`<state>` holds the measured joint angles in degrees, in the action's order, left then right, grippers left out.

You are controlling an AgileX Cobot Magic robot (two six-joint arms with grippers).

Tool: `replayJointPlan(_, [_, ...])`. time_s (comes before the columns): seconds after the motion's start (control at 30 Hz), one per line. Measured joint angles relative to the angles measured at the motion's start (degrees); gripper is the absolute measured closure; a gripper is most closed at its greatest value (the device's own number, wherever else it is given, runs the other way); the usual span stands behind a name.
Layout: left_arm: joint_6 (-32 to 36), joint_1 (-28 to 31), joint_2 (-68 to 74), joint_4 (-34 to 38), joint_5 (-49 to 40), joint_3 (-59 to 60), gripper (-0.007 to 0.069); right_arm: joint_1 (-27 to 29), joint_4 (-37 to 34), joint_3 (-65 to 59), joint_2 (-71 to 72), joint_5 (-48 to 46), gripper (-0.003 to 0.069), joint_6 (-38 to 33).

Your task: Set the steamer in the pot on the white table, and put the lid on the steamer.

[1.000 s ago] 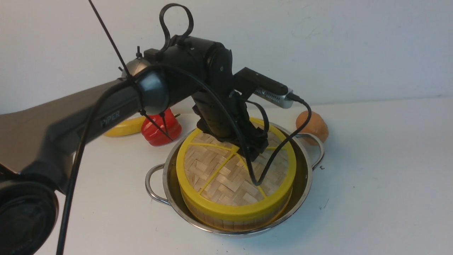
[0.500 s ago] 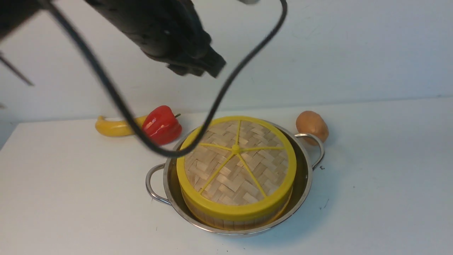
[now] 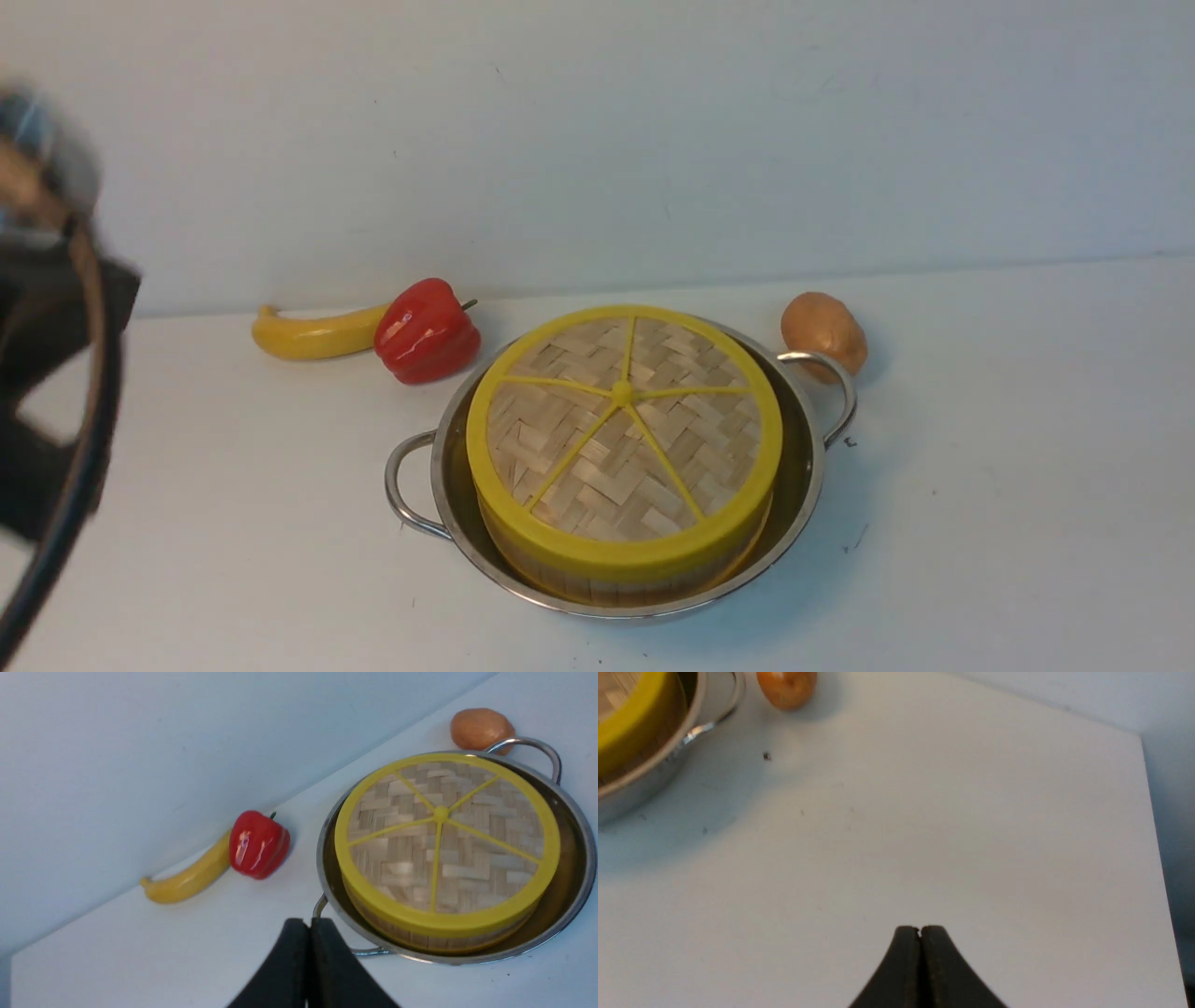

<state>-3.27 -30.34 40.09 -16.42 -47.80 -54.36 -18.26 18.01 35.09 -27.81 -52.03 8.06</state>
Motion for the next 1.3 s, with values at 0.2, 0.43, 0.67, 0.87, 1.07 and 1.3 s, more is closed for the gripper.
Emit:
replayJointPlan(0.2, [-8.52,0.0,-17.18,-5.29,7.17,17.48,0.0642,0.0,-0.08,-7.0,10.93,11.04,0.0666,0.0])
replayJointPlan(0.43, [-16.7,0.0,-30.99,-7.24,11.34,25.61,0.0627,0.0,-1.51,-10.17,15.31,13.51,0.0664,0.0])
replayJointPlan(0.67, [-17.34,0.0,-31.52,-7.44,11.39,25.63,0.0624,0.0,-1.51,-10.17,15.31,13.62,0.0654,0.0])
replayJointPlan(0.87, [-17.34,0.0,-31.02,-7.5,11.39,25.63,0.0624,0.0,-1.51,-10.17,15.31,13.62,0.0637,0.0])
replayJointPlan(1.07, [-15.7,10.01,-33.54,-8.11,11.83,27.8,0.0624,0.0,-1.62,-10.24,15.31,13.68,0.0617,0.0])
replayJointPlan(1.3, [-15.65,29.91,-40.09,-8.27,15.82,39.39,0.0623,0.0,-1.68,-10.37,15.31,13.8,0.0603,0.0])
